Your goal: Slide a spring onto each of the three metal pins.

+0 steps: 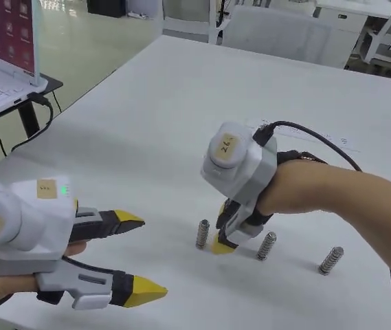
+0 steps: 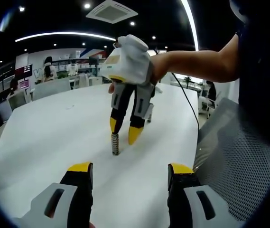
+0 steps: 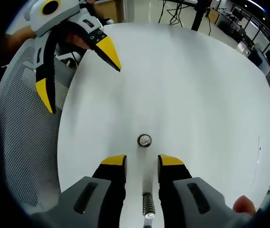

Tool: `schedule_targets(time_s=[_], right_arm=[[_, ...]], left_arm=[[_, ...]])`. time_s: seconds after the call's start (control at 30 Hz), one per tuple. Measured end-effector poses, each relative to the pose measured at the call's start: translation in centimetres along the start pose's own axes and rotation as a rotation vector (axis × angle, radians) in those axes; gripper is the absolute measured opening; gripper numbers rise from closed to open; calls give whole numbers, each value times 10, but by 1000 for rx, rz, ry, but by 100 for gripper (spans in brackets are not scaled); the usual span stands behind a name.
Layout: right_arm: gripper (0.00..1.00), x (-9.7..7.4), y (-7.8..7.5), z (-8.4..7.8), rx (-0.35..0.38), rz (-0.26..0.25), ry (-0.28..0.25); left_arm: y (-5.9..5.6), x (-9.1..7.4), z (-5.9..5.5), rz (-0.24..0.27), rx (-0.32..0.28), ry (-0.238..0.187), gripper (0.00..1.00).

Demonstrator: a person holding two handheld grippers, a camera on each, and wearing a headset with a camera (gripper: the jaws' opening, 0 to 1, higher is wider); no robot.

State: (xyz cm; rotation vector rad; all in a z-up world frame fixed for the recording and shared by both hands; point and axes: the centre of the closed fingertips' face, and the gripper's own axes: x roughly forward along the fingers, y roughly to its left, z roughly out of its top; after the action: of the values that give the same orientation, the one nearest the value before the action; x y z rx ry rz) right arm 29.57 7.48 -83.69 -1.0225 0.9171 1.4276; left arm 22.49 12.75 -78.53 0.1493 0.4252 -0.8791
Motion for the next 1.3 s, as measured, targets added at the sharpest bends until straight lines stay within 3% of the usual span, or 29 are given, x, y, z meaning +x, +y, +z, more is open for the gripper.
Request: schedule_targets(time_s=[0.63, 1.03, 1.3], right_arm=[[26, -18, 20, -11, 57, -27, -79], [26, -28, 39, -16, 119, -30, -156], [25, -32, 50, -27, 152, -47, -180]], left_arm=[[-4, 3, 6, -7, 16, -3, 60], [-7, 4, 8, -17, 24, -5, 61], [-9, 5, 9, -22, 27, -7, 61]])
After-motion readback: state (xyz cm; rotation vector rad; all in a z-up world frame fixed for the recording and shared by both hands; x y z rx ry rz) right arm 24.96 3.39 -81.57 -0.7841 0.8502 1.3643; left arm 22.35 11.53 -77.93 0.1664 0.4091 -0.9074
